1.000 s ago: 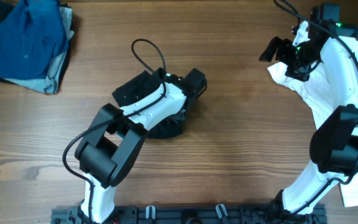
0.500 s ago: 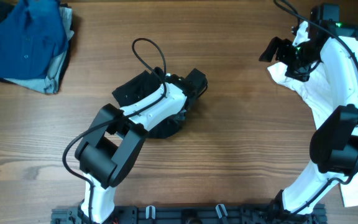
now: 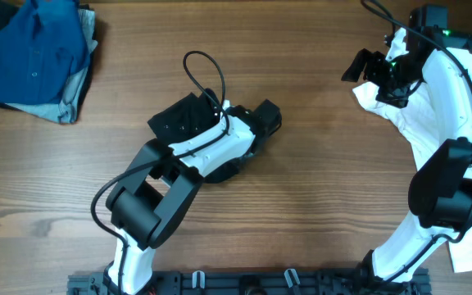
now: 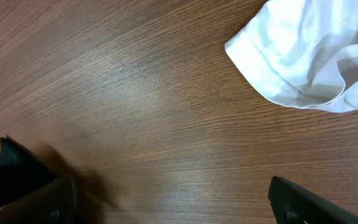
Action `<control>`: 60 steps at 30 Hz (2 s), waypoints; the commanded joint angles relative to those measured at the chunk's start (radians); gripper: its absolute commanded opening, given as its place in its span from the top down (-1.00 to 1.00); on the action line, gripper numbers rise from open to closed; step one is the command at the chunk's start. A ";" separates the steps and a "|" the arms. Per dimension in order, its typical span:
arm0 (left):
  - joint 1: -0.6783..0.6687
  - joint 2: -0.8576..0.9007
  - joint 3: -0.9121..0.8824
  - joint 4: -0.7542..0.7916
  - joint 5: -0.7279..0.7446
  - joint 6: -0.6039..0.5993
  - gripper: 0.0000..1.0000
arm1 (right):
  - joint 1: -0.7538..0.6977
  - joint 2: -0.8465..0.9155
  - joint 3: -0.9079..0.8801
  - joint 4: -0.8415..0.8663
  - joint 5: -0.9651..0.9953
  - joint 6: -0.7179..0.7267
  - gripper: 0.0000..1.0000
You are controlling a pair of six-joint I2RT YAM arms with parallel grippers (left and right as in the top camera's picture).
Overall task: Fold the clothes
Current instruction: 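Carry the black bundle leftward toward the blue shirt stack, then lower the black bundle onto the blue shirt stack with the left gripper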
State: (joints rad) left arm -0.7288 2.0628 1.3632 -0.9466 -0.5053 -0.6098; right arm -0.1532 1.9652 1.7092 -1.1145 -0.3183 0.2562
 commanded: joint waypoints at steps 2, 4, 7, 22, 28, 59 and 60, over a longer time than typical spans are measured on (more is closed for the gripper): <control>0.002 -0.065 -0.027 -0.001 -0.103 -0.106 0.92 | 0.006 0.000 0.008 -0.002 -0.020 -0.010 -1.00; 0.002 -0.114 -0.027 0.003 -0.121 -0.113 0.92 | 0.006 0.000 0.008 -0.002 -0.020 -0.010 -0.99; 0.003 -0.181 -0.027 0.014 -0.143 -0.114 0.92 | 0.006 0.000 0.008 -0.002 -0.020 -0.010 -0.99; 0.189 -0.292 -0.027 0.014 -0.185 -0.174 0.92 | 0.006 0.000 0.008 -0.012 -0.020 -0.001 -0.99; 0.294 -0.325 -0.025 0.013 -0.189 -0.192 0.92 | 0.006 0.000 0.008 -0.012 -0.020 0.006 -0.99; 1.021 -0.507 -0.022 0.325 0.045 -0.131 0.93 | 0.246 0.000 0.008 -0.095 -0.020 0.066 -0.99; 1.033 -0.501 -0.022 0.334 0.052 -0.131 0.92 | 0.258 0.000 0.008 -0.094 -0.020 0.065 -1.00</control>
State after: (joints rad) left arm 0.2466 1.5650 1.3323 -0.6510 -0.4999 -0.7776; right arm 0.0677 1.9652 1.7092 -1.2057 -0.3187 0.2886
